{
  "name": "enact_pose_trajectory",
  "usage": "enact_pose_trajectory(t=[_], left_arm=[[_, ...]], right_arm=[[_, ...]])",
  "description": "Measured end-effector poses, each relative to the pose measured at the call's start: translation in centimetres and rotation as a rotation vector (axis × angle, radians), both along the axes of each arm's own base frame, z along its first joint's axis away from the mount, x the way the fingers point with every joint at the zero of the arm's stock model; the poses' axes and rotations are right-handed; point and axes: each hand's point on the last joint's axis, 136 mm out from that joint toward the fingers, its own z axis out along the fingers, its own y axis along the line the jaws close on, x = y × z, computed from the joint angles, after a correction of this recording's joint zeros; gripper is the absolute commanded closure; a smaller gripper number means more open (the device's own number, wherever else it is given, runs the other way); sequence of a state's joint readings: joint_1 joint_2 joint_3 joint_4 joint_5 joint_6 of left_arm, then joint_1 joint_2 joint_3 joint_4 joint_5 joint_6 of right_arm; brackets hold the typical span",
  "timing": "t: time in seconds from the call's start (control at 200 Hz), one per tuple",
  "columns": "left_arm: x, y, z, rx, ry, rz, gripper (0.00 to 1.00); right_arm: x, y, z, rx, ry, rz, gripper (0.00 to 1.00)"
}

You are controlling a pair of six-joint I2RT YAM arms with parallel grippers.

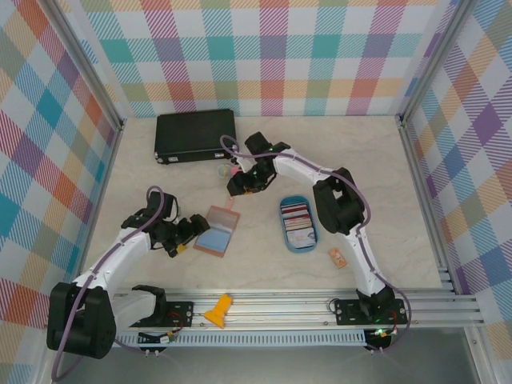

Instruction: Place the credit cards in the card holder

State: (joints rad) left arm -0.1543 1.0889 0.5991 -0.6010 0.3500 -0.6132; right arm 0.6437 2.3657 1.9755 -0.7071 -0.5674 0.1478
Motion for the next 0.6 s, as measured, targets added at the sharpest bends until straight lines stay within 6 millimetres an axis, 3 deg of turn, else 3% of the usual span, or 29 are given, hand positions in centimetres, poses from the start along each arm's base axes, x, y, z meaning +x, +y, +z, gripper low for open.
enact_pose_trajectory(t=[0.28,0.6], left_arm=[[0.0,0.0,0.0,0.002,0.000,0.001,0.08],[0.0,0.0,-0.1,0.003,0.002,0.001,0.08]], right_arm=[[-0.1,1.0,-0.3,0.044,0.038,0.038,0.60],[0.5,0.9,-1.8,0.003,0.043,0.013,0.53]])
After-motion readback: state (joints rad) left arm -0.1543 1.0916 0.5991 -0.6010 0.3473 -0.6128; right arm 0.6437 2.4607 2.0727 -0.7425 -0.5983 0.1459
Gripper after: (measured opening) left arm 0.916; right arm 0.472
